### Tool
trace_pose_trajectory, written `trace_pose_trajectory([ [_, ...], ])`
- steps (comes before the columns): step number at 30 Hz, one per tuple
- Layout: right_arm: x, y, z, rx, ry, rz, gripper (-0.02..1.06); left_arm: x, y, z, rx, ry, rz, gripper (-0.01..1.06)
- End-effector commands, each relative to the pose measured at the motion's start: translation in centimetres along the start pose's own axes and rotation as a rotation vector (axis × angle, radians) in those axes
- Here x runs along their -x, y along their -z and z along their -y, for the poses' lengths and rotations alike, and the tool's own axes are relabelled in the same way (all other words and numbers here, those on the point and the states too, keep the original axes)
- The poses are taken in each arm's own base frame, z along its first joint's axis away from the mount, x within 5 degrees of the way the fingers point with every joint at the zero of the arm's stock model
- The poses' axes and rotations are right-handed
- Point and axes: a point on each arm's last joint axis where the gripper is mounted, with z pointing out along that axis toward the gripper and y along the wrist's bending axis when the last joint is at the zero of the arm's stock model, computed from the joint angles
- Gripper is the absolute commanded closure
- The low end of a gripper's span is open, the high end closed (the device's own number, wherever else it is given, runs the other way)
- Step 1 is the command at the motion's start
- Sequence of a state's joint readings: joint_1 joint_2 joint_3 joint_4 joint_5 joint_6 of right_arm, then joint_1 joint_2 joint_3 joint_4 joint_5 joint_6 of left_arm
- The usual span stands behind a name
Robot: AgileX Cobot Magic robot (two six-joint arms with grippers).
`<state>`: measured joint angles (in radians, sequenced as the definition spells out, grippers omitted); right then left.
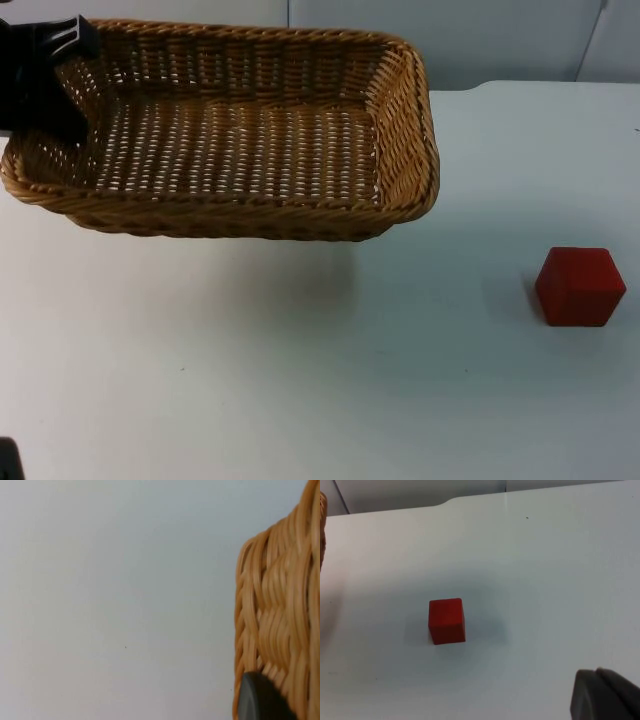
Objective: Pick up the basket with the left hand and place the cube into the basket with the right hand.
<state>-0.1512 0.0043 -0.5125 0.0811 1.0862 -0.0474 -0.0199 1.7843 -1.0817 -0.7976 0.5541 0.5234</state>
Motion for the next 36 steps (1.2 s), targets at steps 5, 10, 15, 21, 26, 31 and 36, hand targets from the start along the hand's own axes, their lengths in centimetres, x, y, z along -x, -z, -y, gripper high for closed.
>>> trace_pose_trajectory([
  [5,-0.1,-0.1,0.0,0.007,-0.001,0.007,1.05,0.3,0.5,0.2,-0.014,0.033,0.029,1.05],
  [10,0.6,0.4,0.0,0.004,0.001,0.060,1.05,0.3,0.5,0.2,-0.014,0.033,0.029,1.05],
  [15,4.5,-0.7,-0.5,0.067,-0.034,0.274,1.05,0.3,0.5,0.2,-0.014,0.033,0.029,1.05],
  [21,7.8,-6.6,-1.6,0.239,-0.059,0.141,1.05,0.3,0.5,0.2,-0.010,0.032,0.033,1.05],
  [26,7.4,-12.3,-2.1,0.341,-0.064,-0.124,1.05,0.3,0.5,0.2,-0.010,0.032,0.033,1.05],
  [31,5.7,-17.1,-2.0,0.369,-0.117,-0.373,1.05,0.3,0.5,0.2,-0.011,0.034,0.033,1.05],
  [36,4.7,-19.9,-1.7,0.348,-0.157,-0.458,1.05,0.3,0.5,0.2,-0.010,0.032,0.033,1.05],
])
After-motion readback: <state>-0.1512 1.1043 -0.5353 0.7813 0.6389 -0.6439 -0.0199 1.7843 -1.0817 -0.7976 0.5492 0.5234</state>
